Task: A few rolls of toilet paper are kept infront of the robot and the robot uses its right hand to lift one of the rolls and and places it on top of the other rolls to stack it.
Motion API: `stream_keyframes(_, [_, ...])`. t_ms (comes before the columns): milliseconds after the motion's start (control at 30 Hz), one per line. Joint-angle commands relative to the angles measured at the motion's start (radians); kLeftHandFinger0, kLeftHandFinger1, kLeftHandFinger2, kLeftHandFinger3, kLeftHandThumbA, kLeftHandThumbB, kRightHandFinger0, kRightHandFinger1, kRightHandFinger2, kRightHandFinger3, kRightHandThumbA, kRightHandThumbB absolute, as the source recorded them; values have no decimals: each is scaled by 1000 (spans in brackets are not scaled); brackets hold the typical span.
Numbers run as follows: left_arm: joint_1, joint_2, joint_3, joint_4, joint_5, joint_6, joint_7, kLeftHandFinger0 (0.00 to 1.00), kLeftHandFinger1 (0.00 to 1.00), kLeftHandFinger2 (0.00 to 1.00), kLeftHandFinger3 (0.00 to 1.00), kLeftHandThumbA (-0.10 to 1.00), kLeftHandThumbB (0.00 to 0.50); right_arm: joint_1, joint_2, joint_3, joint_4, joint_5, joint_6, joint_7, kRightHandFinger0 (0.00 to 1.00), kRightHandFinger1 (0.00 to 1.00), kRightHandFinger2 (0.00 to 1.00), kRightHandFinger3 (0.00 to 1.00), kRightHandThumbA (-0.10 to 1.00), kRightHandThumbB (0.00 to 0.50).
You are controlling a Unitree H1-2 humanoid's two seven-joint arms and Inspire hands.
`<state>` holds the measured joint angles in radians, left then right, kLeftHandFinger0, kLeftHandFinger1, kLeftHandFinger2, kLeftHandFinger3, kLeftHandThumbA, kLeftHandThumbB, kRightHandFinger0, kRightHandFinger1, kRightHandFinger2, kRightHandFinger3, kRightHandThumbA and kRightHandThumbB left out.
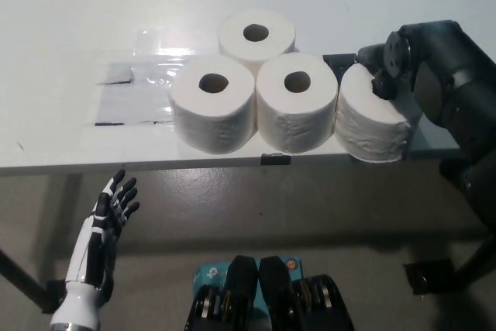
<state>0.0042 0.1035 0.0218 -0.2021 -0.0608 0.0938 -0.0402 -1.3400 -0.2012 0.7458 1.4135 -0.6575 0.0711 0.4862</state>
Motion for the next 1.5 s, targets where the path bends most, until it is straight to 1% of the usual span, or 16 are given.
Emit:
stream_keyframes(0, [-20,13,9,-39,-8,-5,-12,1000,1000,1000,1000,1000,211,55,-10,17,15,-46,26,-205,756,877,989,1000,256,187])
stream_keyframes(100, [-23,13,12,-37,-11,-10,-11,1000,1000,1000,1000,1000,200,66,-15,13,5,-46,7,-291,1000,1000,1000,1000,414,33])
stream_keyframes(167, [-22,11,13,-37,-13,-8,-11,1000,1000,1000,1000,1000,202,62,-17,4,4,-36,0,-294,690,734,822,819,587,4])
stream_keyframes(233, [-22,10,14,-38,-19,-4,-13,1000,1000,1000,1000,1000,208,54,-19,12,4,-41,12,-260,278,352,469,501,1000,48])
stream_keyframes(267, [-22,11,13,-37,-18,-7,-13,1000,1000,1000,1000,1000,196,53,-20,16,5,-43,5,-254,207,263,379,443,1000,68])
stream_keyframes(300, [-18,12,15,-39,-21,-10,-15,1000,1000,1000,1000,1000,185,58,-24,5,4,-31,-11,-253,676,783,891,926,1000,75])
stream_keyframes(333, [-18,12,15,-35,-19,-23,-15,1000,1000,1000,1000,1000,168,61,-28,3,3,-29,-22,-272,982,1000,1000,1000,1000,83])
stream_keyframes(667, [-27,10,18,-32,-28,-12,-17,1000,1000,1000,1000,1000,199,40,-55,-24,2,-11,-18,-351,1000,1000,1000,1000,886,0])
stream_keyframes(733, [-27,9,18,-31,-32,-13,-18,1000,1000,1000,1000,1000,200,35,-59,-28,0,-9,-18,-359,657,763,884,1000,657,0])
stream_keyframes(767, [-27,9,18,-31,-30,-12,-16,1000,1000,1000,1000,1000,214,24,-68,-29,-8,-12,-31,-376,74,207,426,756,83,23])
stream_keyframes(800, [-27,9,18,-32,-29,-10,-15,1000,1000,1000,1000,1000,213,20,-72,-32,-13,-11,-32,-384,15,153,374,698,-63,14])
stream_keyframes(867, [-25,10,21,-36,-35,-5,-15,1000,1000,1000,1000,1000,214,4,-85,-48,-29,-1,-41,-408,0,40,207,436,-100,33])
stream_keyframes(1067, [-15,13,23,-36,-27,-9,-14,1000,1000,1000,1000,1000,184,-37,-126,-102,-86,17,-57,-425,51,464,680,308,117,0])
stream_keyframes(1133, [-14,11,24,-30,-29,-18,-14,1000,1000,1000,1000,1000,179,-48,-152,-120,-127,15,-80,-438,56,455,672,221,156,0])
stream_keyframes(1300, [-5,10,26,-30,-23,-22,-11,1000,1000,1000,1000,1000,177,-51,-188,-159,-234,5,-82,-450,103,512,817,569,223,0])
stream_keyframes(1467, [-5,10,28,-34,-30,-6,-12,1000,1000,1000,1000,1000,185,-19,-223,-200,-350,-15,-105,-547,30,372,677,779,449,0])
